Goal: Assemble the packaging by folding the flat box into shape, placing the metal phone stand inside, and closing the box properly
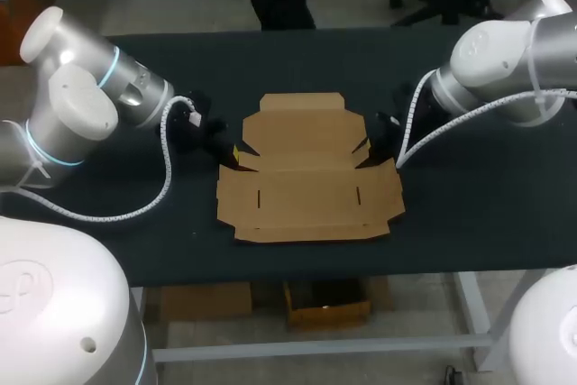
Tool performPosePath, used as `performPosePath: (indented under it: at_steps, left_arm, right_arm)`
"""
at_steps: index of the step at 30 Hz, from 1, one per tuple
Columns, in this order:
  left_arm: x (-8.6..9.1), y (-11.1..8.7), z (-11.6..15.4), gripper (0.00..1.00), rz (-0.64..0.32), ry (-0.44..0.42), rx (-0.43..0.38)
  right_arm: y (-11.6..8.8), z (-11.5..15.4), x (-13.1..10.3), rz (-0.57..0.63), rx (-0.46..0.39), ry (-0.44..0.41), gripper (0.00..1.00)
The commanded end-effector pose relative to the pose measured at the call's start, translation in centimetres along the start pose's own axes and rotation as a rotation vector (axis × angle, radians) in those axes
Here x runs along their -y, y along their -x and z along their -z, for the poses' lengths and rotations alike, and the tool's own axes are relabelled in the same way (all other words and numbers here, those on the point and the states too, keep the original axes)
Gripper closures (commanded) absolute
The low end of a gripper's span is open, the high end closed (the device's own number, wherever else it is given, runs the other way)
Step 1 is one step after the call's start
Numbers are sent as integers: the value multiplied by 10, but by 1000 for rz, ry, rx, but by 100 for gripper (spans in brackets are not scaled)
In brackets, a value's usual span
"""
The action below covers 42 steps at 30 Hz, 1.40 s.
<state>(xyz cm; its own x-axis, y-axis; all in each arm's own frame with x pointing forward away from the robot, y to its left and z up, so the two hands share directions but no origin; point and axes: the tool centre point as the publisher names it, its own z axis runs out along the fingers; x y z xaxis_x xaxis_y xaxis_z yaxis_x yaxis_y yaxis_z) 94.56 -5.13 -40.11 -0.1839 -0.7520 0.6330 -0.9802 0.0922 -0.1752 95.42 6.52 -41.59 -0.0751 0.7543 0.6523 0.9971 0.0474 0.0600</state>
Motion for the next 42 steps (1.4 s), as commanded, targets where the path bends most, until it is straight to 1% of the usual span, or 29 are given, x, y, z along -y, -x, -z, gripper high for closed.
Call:
performPosePath:
  at_steps: [1,29,39,42]
  left_arm:
    - [-2,-2,0,100,-1,-5,6]
    - [-2,-9,-1,100,-3,-16,32]
    - [-3,-10,0,100,0,-25,42]
    - [-3,-10,1,100,0,-26,40]
  right_arm:
    - [-1,-1,0,-2,3,0,100]
    - [-4,-2,3,-18,4,11,100]
    - [-5,2,8,-57,35,27,100]
    - [-8,1,10,-56,33,31,100]
